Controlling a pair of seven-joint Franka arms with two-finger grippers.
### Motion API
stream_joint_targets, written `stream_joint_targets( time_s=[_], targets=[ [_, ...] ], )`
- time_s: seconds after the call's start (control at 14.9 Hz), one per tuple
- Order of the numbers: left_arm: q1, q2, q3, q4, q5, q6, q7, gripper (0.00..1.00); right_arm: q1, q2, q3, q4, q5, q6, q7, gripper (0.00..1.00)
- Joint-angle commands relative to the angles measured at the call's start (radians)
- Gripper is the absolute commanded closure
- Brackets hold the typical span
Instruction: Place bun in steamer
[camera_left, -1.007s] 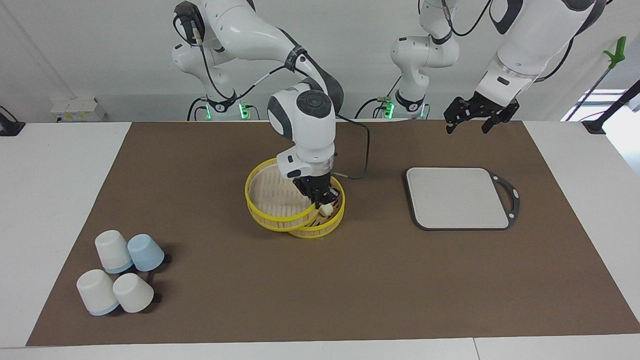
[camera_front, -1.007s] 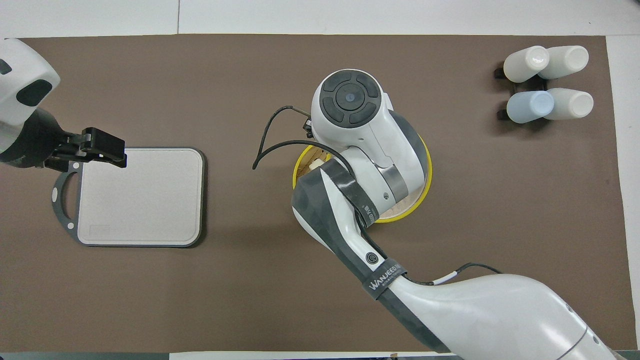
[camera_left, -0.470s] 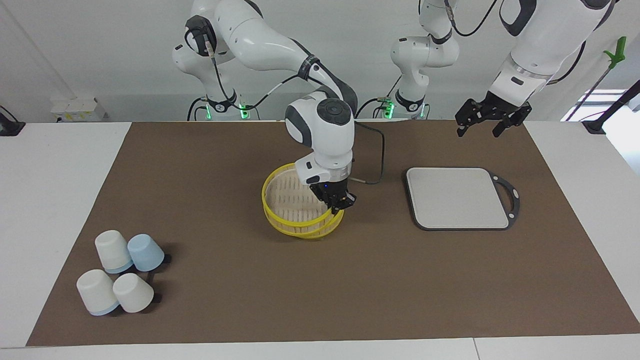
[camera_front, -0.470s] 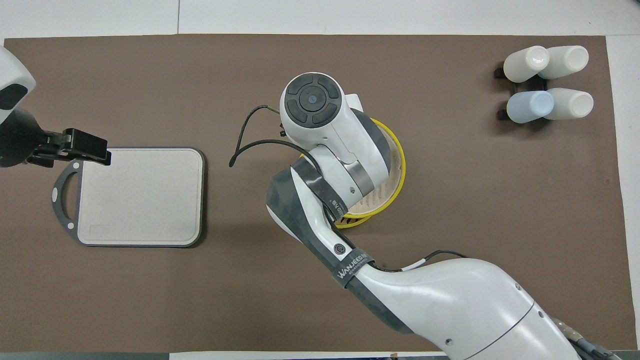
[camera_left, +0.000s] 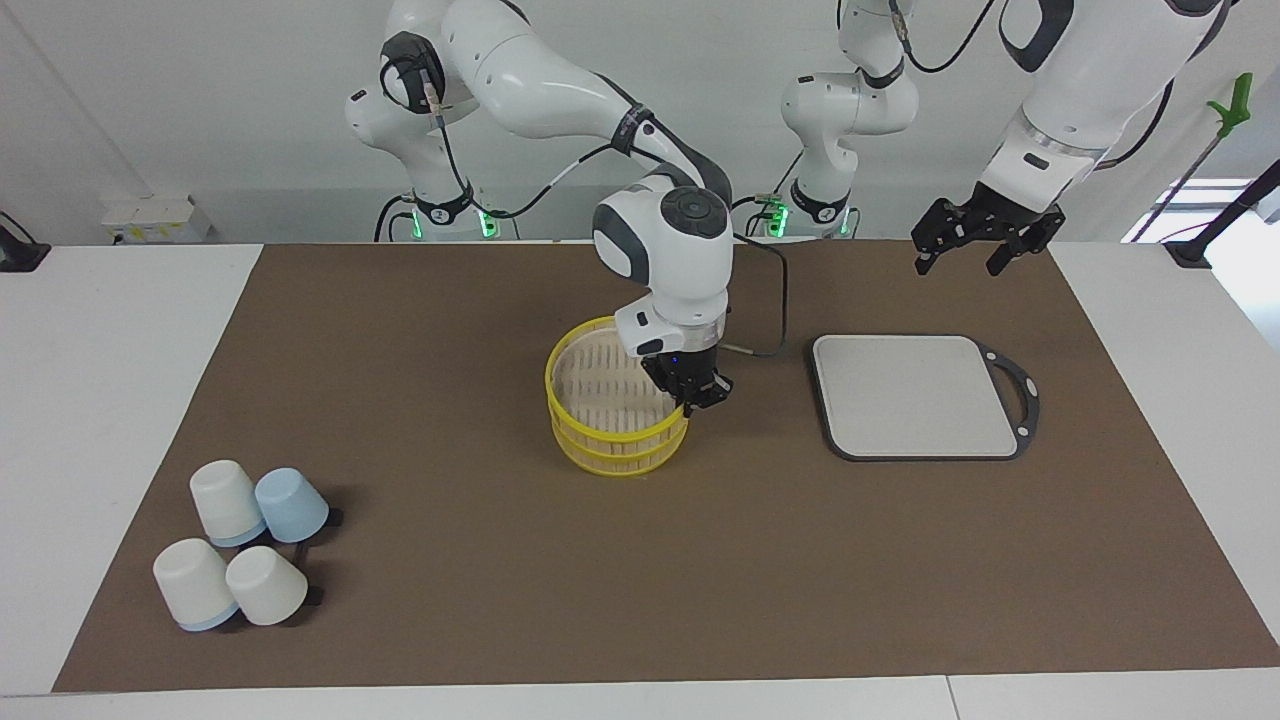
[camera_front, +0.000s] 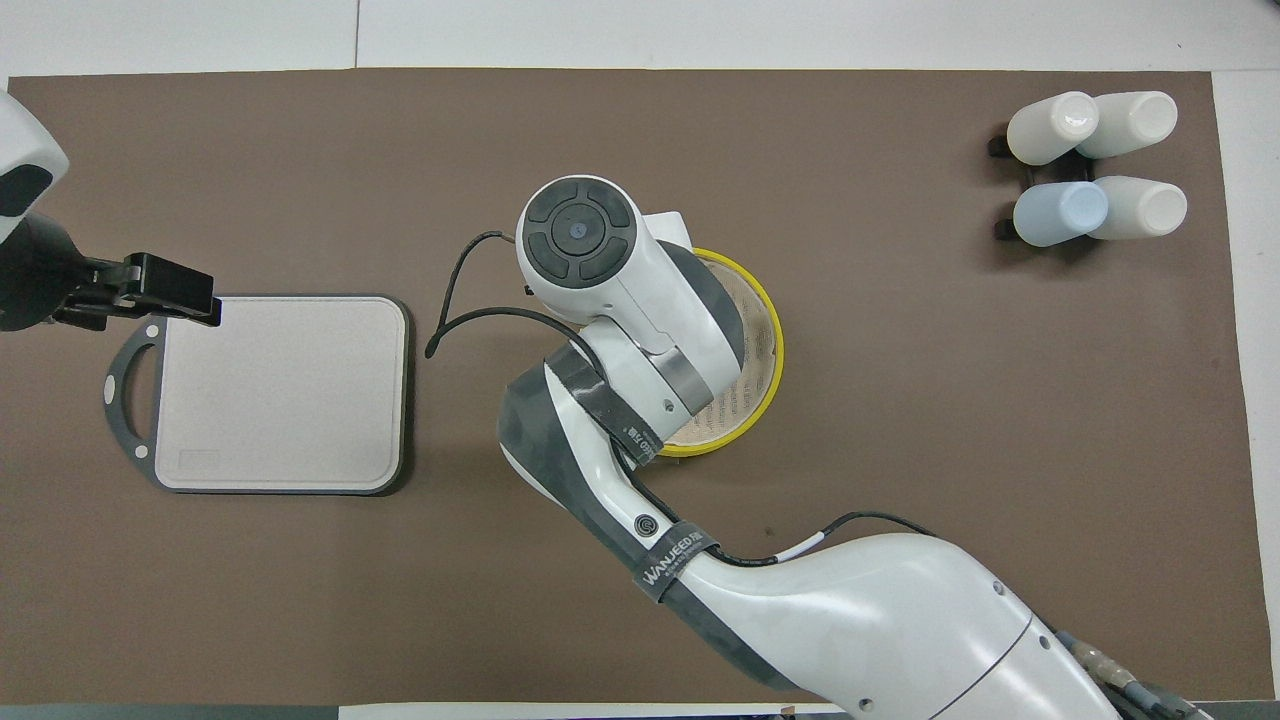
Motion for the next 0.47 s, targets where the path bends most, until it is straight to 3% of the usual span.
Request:
stream_joint_targets(
  time_s=[0.0, 0.4],
  targets=[
    [0.011, -0.014, -0.008, -0.020, 0.021, 0.022, 0.016, 0.00, 0.002, 0.023, 0.000, 0.030, -0.007, 0.002, 0.021, 1.00],
    [0.012, -0.014, -0.008, -0.001, 0.026, 0.024, 0.017, 0.00, -0.010, 0.016, 0.002, 0.004, -0.010, 0.042, 0.008, 1.00]
  ],
)
